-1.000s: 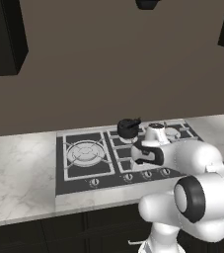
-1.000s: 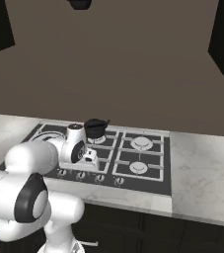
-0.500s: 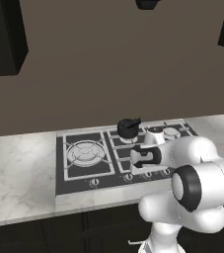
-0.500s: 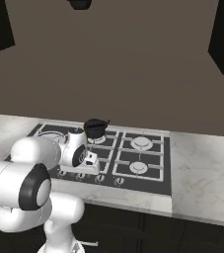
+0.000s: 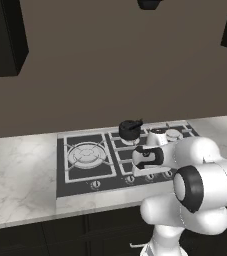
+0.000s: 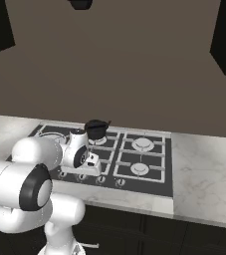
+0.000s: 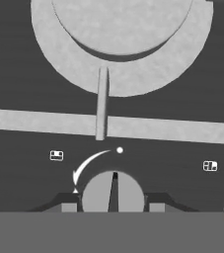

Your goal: Turn on the rear center burner of the stove.

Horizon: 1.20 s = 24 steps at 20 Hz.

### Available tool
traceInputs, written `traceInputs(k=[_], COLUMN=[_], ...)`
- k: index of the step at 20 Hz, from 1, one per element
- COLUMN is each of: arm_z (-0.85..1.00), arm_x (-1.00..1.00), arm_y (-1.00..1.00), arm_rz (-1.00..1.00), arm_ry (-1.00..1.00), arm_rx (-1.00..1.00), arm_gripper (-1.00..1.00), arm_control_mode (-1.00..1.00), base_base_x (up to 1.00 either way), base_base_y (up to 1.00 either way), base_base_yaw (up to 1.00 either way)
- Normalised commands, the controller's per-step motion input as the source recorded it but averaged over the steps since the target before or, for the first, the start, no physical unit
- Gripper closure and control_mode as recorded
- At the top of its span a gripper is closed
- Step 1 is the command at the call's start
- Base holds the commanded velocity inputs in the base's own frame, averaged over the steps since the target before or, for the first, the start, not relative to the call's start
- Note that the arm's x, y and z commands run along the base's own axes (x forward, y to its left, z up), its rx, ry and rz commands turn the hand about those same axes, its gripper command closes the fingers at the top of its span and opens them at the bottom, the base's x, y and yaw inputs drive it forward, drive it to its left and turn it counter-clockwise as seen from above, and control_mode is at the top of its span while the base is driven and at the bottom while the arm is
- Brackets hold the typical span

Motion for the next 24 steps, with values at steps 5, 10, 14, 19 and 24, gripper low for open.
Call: traceInputs(k=[5,10,14,19,24], arm_z=[-0.04,-0.07,-0.16,-0.17,0.0], arm_x=[0.0,0.0,0.0,0.0,0.0], arm_y=[0.0,0.0,0.07,0.08,0.0], arm_rz=[0.25,0.62,0.76,0.56,0.02], arm_ry=[0.0,-0.01,0.0,0.0,0.0], arm_rx=[0.05,0.03,0.0,0.0,0.0], arm_gripper=[1.0,1.0,1.0,1.0,1.0], arm_control_mode=[-1.0,-1.0,-1.0,-1.0,-1.0], base_base_x=[0.0,0.0,0.0,0.0,0.0], base_base_y=[0.0,0.0,0.0,0.0,0.0], base_base_yaw=[0.0,0.0,0.0,0.0,0.0])
